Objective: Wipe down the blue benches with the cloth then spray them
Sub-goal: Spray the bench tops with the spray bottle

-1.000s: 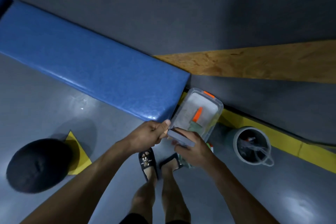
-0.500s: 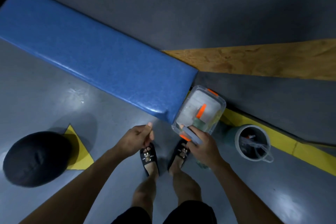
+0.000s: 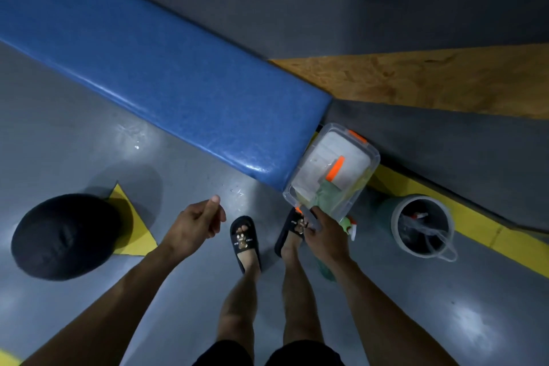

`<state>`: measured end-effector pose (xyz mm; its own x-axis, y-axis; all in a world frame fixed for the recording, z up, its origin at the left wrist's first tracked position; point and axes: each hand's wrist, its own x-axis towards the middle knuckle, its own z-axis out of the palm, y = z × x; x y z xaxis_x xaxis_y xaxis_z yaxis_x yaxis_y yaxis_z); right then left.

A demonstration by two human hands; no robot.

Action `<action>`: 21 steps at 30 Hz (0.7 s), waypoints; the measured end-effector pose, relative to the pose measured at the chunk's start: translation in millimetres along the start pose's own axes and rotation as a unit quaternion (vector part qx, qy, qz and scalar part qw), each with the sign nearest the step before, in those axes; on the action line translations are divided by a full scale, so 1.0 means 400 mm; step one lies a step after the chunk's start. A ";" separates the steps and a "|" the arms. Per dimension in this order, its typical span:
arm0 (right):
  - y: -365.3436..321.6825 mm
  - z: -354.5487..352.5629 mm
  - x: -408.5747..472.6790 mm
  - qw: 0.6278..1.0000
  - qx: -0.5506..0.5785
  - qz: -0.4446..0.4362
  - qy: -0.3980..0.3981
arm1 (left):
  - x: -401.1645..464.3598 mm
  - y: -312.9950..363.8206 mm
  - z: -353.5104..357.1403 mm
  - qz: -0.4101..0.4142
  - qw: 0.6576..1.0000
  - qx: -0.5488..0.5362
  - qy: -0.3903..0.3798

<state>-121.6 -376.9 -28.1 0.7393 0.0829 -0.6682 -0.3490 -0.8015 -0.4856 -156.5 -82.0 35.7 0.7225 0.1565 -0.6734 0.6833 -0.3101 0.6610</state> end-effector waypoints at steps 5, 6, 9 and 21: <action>-0.027 -0.063 0.075 0.999 0.031 -0.024 0.035 | 0.021 0.032 0.029 -0.005 1.000 -0.001 0.016; -0.035 -0.078 0.095 0.998 0.042 -0.033 0.041 | 0.023 0.040 0.035 -0.006 1.000 -0.002 0.018; -0.060 -0.126 0.156 0.997 0.052 -0.030 0.041 | 0.020 0.061 0.050 -0.007 1.000 -0.010 0.022; -0.092 -0.302 0.309 0.992 0.064 0.039 0.099 | 0.027 0.096 0.063 -0.010 0.998 -0.041 0.046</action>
<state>52.3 -408.7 -24.8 0.8016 -0.1037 -0.5887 -0.4700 -0.7179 -0.5135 -125.1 -115.9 45.3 0.7133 0.2491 -0.6551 0.7007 -0.2296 0.6756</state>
